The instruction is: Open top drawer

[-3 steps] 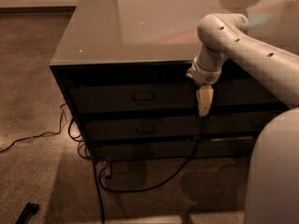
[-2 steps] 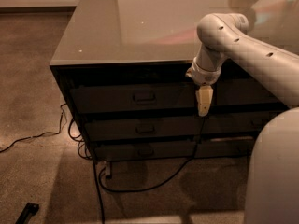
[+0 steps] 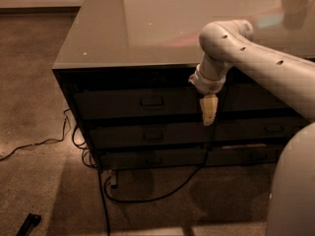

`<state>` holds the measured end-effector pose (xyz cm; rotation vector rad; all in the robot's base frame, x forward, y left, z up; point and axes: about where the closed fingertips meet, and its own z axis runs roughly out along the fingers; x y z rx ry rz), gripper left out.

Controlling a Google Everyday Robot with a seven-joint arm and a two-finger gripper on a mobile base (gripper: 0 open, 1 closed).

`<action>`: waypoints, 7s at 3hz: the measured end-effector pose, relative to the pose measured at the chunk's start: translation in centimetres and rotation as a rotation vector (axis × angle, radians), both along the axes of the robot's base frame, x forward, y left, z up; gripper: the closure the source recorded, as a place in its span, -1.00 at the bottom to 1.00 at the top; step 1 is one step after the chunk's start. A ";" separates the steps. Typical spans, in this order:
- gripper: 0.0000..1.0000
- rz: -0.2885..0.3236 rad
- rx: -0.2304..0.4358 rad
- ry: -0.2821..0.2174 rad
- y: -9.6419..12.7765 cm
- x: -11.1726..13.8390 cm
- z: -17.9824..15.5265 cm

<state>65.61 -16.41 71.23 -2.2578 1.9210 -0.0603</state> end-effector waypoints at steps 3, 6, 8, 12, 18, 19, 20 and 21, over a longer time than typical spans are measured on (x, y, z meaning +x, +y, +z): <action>-1.00 0.044 0.049 0.013 2.7 0.3 -2.4; -1.00 0.047 0.114 0.046 4.4 3.8 -5.4; -1.00 0.040 0.093 0.059 4.3 4.4 -6.2; 0.30 0.068 0.078 0.083 5.6 4.8 -6.8; -0.76 0.076 0.111 0.109 6.2 3.1 -6.4; -1.00 0.068 0.132 0.153 6.4 -0.2 -7.5; -1.00 0.031 0.123 0.264 5.6 -5.6 -9.8; -1.00 0.033 0.128 0.259 5.6 -5.5 -9.9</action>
Offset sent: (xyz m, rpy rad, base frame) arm 0.0056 0.0431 -0.0208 0.0620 -0.0095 0.0690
